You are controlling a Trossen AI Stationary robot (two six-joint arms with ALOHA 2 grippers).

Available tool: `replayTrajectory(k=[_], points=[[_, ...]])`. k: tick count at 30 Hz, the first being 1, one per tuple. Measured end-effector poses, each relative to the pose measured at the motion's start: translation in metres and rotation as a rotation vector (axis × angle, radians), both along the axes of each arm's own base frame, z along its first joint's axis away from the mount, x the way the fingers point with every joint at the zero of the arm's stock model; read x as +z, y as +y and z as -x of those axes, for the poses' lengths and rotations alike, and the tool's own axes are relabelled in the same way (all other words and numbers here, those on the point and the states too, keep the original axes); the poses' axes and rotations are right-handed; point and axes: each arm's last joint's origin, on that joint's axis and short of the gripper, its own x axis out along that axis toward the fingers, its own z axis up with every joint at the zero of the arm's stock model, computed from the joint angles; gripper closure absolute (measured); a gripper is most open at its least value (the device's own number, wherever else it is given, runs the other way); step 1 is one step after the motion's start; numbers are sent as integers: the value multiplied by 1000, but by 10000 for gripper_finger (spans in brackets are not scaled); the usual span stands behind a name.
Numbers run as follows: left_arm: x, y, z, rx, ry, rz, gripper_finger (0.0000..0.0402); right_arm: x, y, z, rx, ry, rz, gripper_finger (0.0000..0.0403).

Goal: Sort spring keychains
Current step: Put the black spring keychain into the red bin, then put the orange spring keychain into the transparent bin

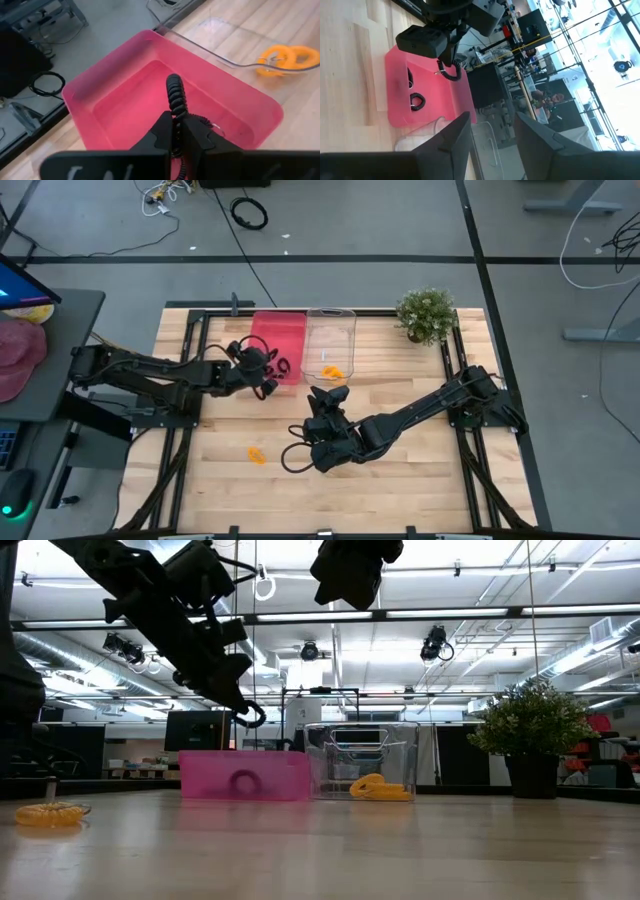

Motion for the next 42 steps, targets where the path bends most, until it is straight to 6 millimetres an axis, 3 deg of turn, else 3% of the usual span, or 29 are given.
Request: replayTrajectory(k=[14,25,31,36,42], points=[[0,0,0,-12,0,10,297,0,0,0,0,-2,-1,250],[-1,-3,-2,-83,-2,81,283,0,0,0,0,-6,-4,250],[0,-8,-3,-256,-18,239,282,-1,0,1,-6,-12,-13,250],[16,-17,-6,-439,-10,435,282,1,-4,2,19,-8,-79,250],[20,-48,-1,-599,86,634,282,4,-14,7,20,15,-149,250]])
